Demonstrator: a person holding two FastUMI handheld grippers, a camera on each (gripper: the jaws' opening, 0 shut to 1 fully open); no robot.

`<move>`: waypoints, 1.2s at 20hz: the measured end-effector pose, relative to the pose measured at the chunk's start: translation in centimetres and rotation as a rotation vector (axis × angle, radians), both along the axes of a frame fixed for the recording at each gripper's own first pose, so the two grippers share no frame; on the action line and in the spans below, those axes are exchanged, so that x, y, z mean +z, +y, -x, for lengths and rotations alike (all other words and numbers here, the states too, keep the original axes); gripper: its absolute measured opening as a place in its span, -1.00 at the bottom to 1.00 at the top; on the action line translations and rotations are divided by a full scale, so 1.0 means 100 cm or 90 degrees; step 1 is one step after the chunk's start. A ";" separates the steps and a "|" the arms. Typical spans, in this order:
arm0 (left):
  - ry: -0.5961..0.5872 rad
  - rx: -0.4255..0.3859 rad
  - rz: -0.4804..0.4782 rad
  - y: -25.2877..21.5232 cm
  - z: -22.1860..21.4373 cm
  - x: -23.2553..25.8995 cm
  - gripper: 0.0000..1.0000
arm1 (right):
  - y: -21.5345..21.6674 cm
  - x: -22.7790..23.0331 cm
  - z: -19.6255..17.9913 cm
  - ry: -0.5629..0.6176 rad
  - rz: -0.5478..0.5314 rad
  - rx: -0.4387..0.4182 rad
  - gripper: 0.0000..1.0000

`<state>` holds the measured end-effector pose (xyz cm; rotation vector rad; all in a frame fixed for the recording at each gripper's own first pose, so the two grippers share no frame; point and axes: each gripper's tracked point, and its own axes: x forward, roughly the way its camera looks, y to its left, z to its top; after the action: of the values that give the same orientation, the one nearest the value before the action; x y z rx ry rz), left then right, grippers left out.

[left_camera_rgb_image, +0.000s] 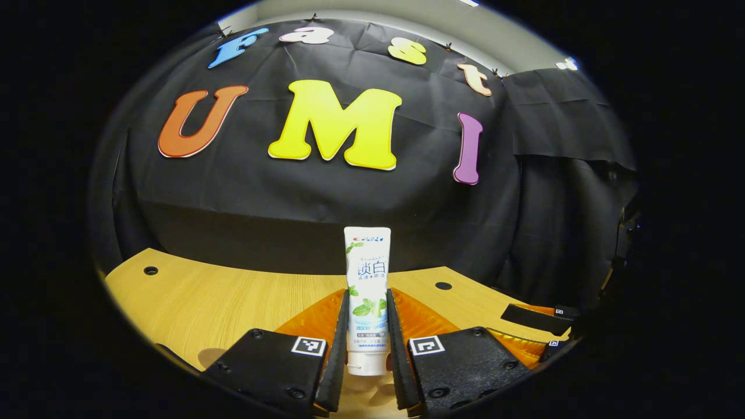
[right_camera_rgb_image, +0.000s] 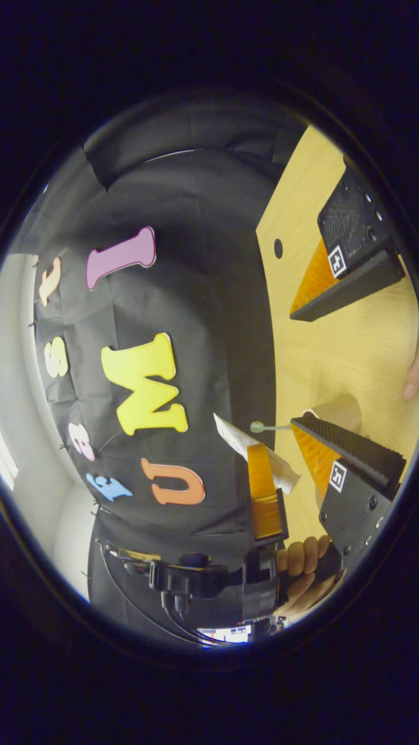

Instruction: Put the toothbrush and toothpaste on the desktop into the cup, then pick up the cup and place it on the coaster on the desktop.

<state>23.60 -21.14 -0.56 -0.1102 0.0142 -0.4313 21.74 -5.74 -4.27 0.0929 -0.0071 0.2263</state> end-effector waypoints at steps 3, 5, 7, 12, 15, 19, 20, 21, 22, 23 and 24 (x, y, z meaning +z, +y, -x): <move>0.008 -0.005 0.005 -0.005 -0.006 -0.005 -0.22 | 0.003 -0.008 -0.003 0.031 -0.034 0.013 0.94; 0.010 -0.004 0.005 -0.005 -0.008 -0.008 -0.21 | 0.000 -0.009 -0.004 0.038 -0.045 0.010 0.94; 0.016 0.000 0.001 -0.003 -0.010 -0.010 -0.19 | 0.000 -0.007 -0.003 0.034 -0.053 0.012 0.94; 0.013 0.001 0.005 0.000 -0.005 -0.007 -0.16 | 0.001 -0.010 -0.004 0.040 -0.050 0.012 0.94; 0.002 -0.004 0.007 0.001 0.006 0.000 -0.24 | 0.001 -0.011 -0.005 0.039 -0.039 0.005 0.94; 0.019 0.005 -0.005 0.015 0.027 -0.005 -0.12 | 0.012 -0.024 -0.006 0.068 -0.010 0.009 0.94; 0.020 0.014 -0.006 0.023 0.032 -0.005 0.00 | 0.013 -0.023 -0.005 0.071 0.002 0.001 0.93; 0.023 0.014 -0.004 0.029 0.037 -0.004 0.24 | 0.014 -0.018 -0.002 0.063 0.016 -0.009 0.94; 0.026 0.015 -0.005 0.035 0.043 -0.004 0.14 | 0.016 -0.009 0.001 0.049 0.034 -0.022 0.94; 0.026 0.023 -0.007 0.046 0.049 -0.003 0.17 | 0.019 -0.004 0.004 0.040 0.049 -0.032 0.94; 0.024 0.028 -0.010 0.056 0.056 0.000 0.23 | 0.026 0.000 0.008 0.040 0.057 -0.030 0.94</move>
<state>18.00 -15.52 -0.59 -0.1027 0.0516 -0.3852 20.95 -3.12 -4.26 0.0098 0.0627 0.1762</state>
